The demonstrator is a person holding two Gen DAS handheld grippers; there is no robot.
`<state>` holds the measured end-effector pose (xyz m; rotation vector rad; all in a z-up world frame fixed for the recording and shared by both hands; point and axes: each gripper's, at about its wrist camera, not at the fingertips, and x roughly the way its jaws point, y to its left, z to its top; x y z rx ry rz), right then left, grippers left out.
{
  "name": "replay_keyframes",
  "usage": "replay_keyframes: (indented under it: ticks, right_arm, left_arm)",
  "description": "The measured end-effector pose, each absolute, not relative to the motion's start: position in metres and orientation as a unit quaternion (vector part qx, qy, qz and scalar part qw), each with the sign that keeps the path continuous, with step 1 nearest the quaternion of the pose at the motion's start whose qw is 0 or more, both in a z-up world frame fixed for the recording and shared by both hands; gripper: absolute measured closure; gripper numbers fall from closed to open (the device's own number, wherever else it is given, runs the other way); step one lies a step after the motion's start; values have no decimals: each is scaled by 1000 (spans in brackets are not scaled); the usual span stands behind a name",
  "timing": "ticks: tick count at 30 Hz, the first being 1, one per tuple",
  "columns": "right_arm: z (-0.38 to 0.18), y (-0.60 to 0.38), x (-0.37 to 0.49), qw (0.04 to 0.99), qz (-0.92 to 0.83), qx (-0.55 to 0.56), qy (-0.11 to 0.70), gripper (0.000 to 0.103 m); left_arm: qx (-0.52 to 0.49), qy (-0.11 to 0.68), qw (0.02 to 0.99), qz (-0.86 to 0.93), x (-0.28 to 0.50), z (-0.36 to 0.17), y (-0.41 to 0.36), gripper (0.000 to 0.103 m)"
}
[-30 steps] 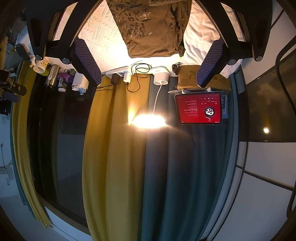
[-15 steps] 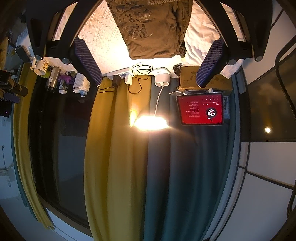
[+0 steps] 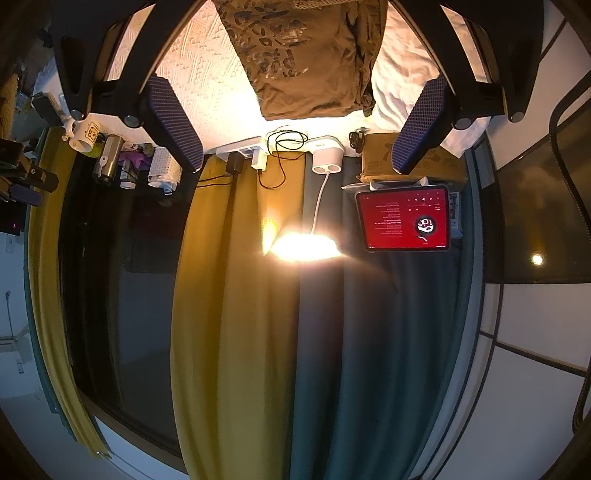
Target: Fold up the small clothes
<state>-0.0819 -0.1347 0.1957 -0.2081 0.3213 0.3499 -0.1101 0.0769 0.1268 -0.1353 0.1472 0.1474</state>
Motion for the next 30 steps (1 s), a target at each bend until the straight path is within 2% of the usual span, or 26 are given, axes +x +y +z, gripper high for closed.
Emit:
replay_keyframes:
  ticks: [30]
  right_arm:
    - [193, -136, -83, 967, 172, -104, 159, 15]
  left_arm:
    - [-65, 78, 992, 69, -108, 123, 74, 2]
